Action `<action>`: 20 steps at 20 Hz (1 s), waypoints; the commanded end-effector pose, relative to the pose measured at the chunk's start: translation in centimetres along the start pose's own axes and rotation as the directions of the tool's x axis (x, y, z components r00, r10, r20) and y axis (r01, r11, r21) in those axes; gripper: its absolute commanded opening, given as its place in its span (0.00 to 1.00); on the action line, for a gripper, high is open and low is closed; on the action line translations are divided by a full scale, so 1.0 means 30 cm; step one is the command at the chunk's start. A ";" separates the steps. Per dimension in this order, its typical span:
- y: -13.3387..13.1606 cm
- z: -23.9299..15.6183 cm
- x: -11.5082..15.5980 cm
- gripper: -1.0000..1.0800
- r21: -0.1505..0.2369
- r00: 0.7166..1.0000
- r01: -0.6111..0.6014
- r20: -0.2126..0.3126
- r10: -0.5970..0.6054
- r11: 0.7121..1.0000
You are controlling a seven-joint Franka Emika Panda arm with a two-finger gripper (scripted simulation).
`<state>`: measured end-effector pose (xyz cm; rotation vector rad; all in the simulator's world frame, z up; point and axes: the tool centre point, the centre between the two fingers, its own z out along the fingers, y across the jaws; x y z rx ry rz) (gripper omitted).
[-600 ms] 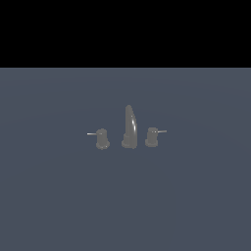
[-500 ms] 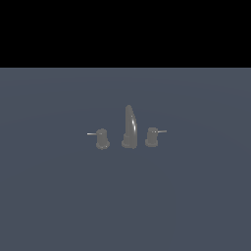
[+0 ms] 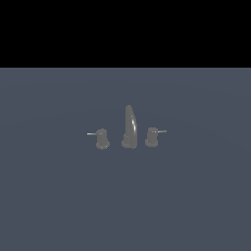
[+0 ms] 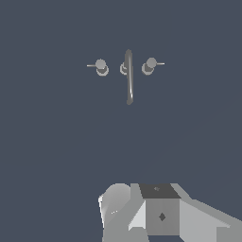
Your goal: Turn on the faucet by rotating a designated handle.
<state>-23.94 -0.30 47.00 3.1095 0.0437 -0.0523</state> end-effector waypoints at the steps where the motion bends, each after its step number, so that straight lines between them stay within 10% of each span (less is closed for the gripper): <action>1: 0.000 0.000 0.001 0.00 -0.001 1.000 0.000 0.000 0.000 1.000; 20: 0.034 0.107 0.266 0.00 0.040 0.969 -0.248 0.004 0.248 0.968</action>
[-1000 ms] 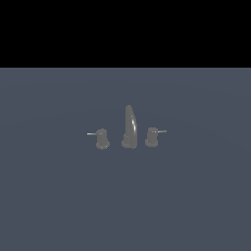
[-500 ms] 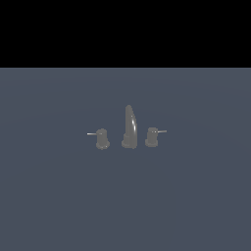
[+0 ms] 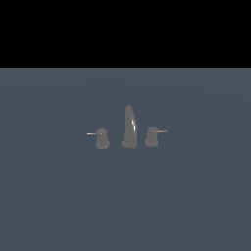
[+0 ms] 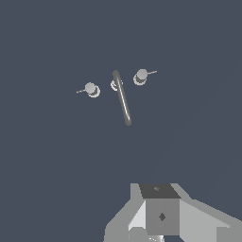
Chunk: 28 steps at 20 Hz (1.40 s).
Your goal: Turn on the faucet by rotating a designated handle.
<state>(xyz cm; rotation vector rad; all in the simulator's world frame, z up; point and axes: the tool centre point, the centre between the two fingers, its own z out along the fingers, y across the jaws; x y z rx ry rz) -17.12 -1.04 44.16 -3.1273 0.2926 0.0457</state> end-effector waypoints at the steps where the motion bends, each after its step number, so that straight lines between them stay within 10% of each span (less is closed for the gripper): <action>1: -0.002 0.034 0.065 0.00 0.009 0.998 -0.064 0.001 0.064 0.998; 14: 0.018 0.289 0.404 0.00 0.041 0.908 -0.419 0.016 0.419 0.907; 28: 0.096 0.678 0.690 0.00 0.042 0.666 -0.746 0.026 0.746 0.664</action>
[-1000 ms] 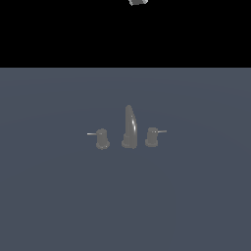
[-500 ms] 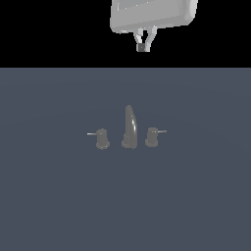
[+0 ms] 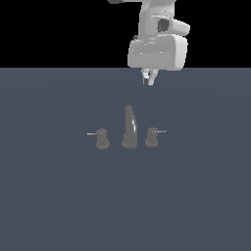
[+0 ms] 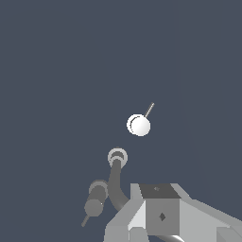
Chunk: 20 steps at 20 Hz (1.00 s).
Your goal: Turn on the faucet by rotating a designated handle.
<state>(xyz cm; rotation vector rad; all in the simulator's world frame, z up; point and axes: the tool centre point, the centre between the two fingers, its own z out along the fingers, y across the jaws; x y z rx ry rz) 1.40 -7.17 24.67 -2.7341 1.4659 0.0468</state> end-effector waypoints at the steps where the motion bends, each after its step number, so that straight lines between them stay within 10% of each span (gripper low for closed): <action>1: -0.014 0.079 0.045 0.00 0.000 0.997 -0.075 -0.004 0.075 0.997; 20: -0.006 0.565 0.261 0.00 0.004 0.882 -0.469 -0.045 0.468 0.883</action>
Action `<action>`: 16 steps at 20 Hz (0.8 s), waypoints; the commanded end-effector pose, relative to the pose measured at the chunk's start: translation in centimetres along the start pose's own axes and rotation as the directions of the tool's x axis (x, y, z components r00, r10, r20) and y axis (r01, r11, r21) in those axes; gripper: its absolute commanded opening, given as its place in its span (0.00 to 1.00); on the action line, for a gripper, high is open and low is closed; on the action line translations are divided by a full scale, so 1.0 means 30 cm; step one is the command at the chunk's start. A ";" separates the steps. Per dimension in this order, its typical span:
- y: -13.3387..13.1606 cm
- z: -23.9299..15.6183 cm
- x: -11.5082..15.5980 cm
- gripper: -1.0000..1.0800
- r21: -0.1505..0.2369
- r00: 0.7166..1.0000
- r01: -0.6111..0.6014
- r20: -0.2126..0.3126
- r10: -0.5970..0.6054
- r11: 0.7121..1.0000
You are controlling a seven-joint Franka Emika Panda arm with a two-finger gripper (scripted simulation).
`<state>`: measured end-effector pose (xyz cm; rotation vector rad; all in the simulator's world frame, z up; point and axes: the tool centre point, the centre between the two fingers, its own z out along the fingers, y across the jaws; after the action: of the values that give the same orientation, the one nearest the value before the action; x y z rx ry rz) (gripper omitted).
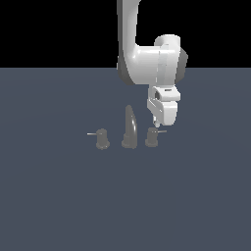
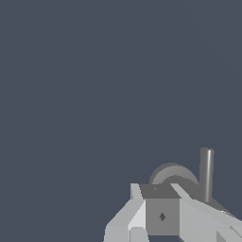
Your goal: Turn on the faucet by rotating a designated handle.
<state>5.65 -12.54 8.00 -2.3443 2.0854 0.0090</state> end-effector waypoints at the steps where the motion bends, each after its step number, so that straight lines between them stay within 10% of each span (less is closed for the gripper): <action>1: -0.002 0.031 0.011 0.00 0.001 1.000 -0.026 -0.004 0.026 1.000; 16: 0.067 0.054 0.053 0.00 0.001 0.999 -0.043 -0.007 0.043 0.999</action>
<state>4.33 -13.99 6.37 -2.3021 2.1379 0.0008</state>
